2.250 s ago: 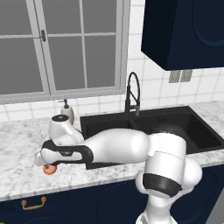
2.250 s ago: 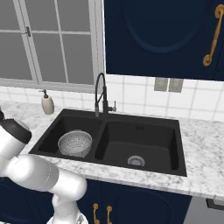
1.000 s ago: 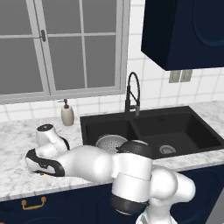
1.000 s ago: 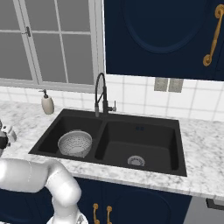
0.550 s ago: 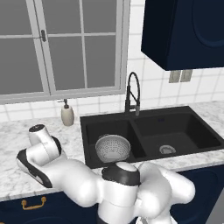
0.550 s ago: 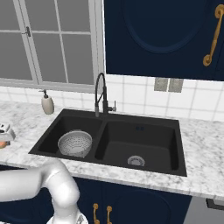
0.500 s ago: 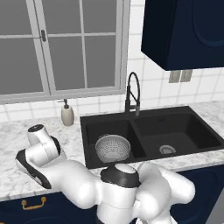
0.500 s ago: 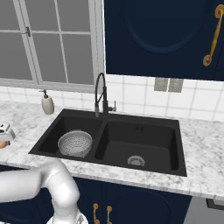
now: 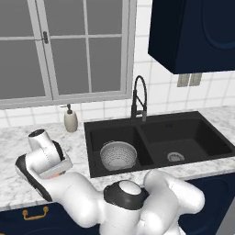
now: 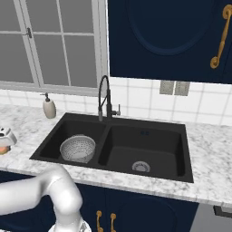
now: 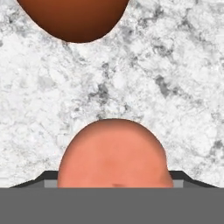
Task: Put the colander in the sink, put the orange, peach in the colander, and turn on the sink faucet and pour water over the colander.
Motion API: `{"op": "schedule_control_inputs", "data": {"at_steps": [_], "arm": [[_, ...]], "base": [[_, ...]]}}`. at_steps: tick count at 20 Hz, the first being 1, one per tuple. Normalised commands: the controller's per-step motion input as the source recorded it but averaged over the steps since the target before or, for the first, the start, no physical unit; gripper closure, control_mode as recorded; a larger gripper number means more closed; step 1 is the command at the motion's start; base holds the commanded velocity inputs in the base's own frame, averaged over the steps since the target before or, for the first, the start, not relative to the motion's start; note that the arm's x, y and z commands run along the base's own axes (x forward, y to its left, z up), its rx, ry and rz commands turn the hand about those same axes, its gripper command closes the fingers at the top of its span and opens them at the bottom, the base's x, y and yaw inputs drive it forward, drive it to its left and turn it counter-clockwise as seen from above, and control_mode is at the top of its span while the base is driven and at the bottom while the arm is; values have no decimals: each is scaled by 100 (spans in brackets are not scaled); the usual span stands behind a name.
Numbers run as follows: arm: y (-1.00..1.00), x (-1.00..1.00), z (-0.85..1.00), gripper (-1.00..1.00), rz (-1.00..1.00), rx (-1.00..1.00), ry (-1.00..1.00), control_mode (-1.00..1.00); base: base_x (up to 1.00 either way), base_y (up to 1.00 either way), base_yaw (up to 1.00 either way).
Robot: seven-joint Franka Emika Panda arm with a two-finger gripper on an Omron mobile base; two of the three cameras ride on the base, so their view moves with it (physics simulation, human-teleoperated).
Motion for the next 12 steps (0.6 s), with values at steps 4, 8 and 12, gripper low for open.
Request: {"op": "schedule_control_inputs", "data": {"at_steps": [4,8,12], "arm": [[-74,-51,14,100,0,12,-9,-100],[-89,-39,29,100,0,10,-15,-100],[-84,-6,27,100,-10,5,-7,-100]], "base": [[0,0,0],[0,0,0],[0,0,0]]}}
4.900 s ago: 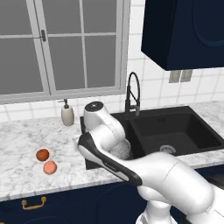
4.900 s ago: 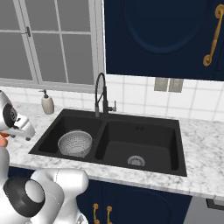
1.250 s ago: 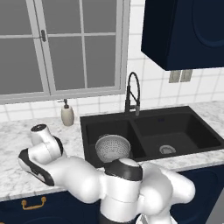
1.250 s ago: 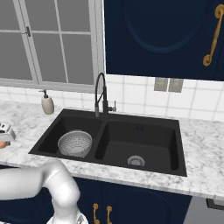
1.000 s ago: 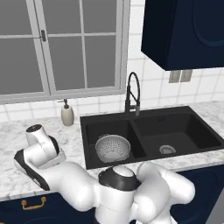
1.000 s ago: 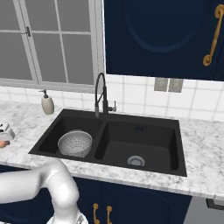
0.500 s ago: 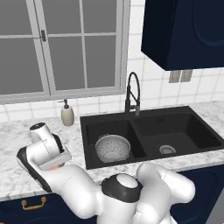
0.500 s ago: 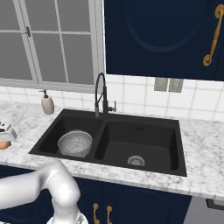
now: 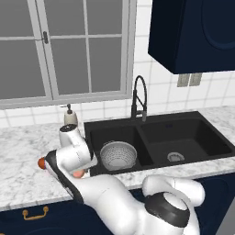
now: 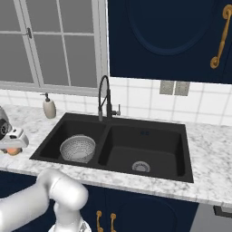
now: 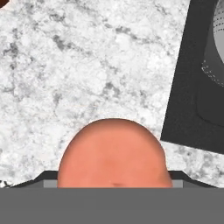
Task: Put the colander in the sink, put the orange, peach in the colander, and turn on the sink faucet and pour water over the colander.
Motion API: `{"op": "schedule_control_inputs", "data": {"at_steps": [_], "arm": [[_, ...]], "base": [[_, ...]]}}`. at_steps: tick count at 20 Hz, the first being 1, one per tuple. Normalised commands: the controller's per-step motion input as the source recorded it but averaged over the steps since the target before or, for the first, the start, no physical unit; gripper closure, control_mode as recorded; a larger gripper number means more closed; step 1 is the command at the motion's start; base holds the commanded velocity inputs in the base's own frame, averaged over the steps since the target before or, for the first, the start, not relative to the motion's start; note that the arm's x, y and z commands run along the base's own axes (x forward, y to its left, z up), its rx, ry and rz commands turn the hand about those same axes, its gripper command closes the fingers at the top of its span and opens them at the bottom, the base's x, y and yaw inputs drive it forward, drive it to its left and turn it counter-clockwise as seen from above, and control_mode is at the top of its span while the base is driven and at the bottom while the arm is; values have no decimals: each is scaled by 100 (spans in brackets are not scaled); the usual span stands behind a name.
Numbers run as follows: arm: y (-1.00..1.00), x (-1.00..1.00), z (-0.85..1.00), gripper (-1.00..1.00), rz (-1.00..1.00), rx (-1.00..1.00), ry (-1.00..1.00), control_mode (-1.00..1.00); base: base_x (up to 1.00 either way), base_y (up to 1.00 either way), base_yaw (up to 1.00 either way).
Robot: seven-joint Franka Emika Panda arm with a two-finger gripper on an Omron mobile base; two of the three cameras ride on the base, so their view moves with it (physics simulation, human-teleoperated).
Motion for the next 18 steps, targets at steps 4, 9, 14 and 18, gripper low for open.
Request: {"op": "schedule_control_inputs", "data": {"at_steps": [4,9,14,18], "arm": [[-87,2,17,100,-20,1,-2,-100],[-81,24,22,100,-20,0,1,-100],[-66,46,19,100,-25,-3,7,-100],[-58,53,14,100,-30,-6,15,-100]], "base": [[0,0,0],[0,0,0],[0,0,0],[0,0,0]]}}
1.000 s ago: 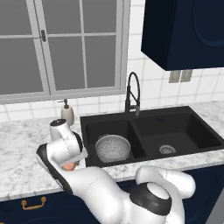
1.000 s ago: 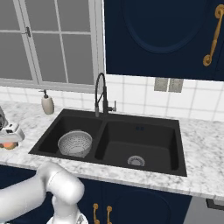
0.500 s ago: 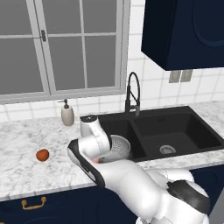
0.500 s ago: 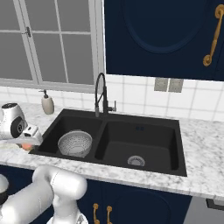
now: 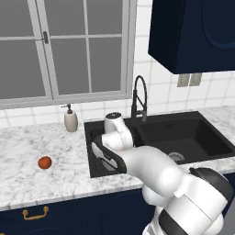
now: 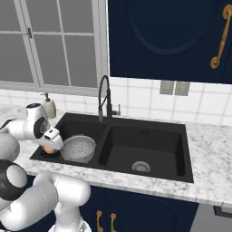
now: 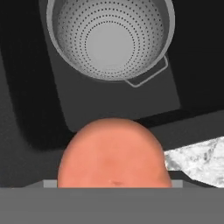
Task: Put the colander in the sink, put the orange, peach in the colander, and turn on the sink faucet and pour water over the colander.
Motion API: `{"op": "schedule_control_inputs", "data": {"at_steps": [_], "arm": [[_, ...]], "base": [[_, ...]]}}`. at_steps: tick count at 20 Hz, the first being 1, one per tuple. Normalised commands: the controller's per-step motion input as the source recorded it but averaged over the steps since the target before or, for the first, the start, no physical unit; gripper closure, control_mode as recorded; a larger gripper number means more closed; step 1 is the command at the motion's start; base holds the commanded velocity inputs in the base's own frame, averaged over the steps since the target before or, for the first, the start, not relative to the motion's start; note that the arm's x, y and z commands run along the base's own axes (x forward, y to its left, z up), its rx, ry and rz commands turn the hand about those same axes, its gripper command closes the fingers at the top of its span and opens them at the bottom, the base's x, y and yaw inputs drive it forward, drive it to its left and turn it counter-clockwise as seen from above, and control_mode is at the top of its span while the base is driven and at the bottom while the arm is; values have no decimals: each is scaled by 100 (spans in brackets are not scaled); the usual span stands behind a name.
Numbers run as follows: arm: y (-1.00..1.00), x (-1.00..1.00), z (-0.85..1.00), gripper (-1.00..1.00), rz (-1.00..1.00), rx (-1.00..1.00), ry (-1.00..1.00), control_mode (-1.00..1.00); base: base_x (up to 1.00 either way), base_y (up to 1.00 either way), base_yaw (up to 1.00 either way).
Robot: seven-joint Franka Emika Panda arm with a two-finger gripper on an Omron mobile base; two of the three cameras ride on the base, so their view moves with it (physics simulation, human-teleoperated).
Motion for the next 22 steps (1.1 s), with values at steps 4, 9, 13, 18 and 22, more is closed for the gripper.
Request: {"op": "schedule_control_inputs", "data": {"at_steps": [4,9,13,18,22], "arm": [[-62,47,4,100,-33,-7,13,-100],[-31,64,-2,100,-20,-11,14,-100],[-7,57,-28,100,-2,-6,10,-100],[0,36,-44,100,0,0,9,-100],[0,28,-47,100,0,0,12,-100]], "base": [[0,0,0],[0,0,0],[0,0,0],[0,0,0],[0,0,0]]}}
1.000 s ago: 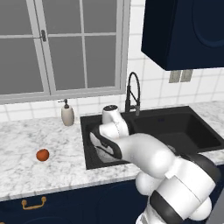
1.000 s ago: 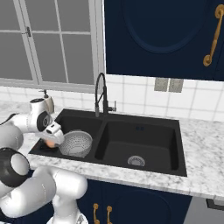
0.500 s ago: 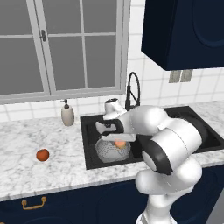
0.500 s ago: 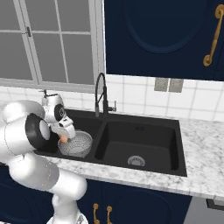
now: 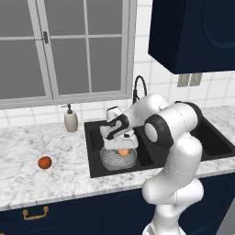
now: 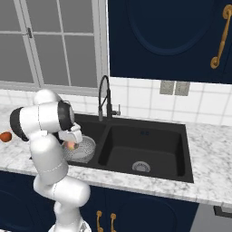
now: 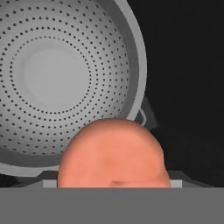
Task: Put the colander in the sink, put the orange, peach in the colander, and turn on the sink faucet and pour water over the colander.
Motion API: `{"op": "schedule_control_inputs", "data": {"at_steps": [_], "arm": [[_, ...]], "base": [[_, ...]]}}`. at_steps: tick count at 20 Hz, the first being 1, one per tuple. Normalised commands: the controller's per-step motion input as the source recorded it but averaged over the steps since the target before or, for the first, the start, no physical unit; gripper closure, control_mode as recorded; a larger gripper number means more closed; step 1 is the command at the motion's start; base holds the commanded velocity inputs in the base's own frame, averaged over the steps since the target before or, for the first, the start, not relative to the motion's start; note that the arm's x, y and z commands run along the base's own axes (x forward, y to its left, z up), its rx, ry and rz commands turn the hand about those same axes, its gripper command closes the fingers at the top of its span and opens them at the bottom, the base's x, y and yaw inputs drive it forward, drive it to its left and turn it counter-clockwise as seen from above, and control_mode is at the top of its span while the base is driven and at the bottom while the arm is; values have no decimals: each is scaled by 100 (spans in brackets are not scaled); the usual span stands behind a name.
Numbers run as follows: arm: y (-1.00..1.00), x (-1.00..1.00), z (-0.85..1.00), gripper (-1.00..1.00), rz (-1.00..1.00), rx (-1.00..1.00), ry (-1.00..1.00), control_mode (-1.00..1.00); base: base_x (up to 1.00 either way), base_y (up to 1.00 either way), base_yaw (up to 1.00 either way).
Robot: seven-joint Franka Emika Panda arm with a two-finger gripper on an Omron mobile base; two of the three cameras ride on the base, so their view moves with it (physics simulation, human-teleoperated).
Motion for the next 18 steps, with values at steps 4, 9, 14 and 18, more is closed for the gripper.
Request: {"op": "schedule_control_inputs", "data": {"at_steps": [4,9,14,18], "arm": [[0,26,-41,100,0,0,8,-100],[0,22,-25,100,0,0,1,-100],[0,8,-15,100,0,0,0,-100],[0,1,-15,100,0,0,0,-100]], "base": [[0,0,0],[0,0,0],[0,0,0],[0,0,0]]}}
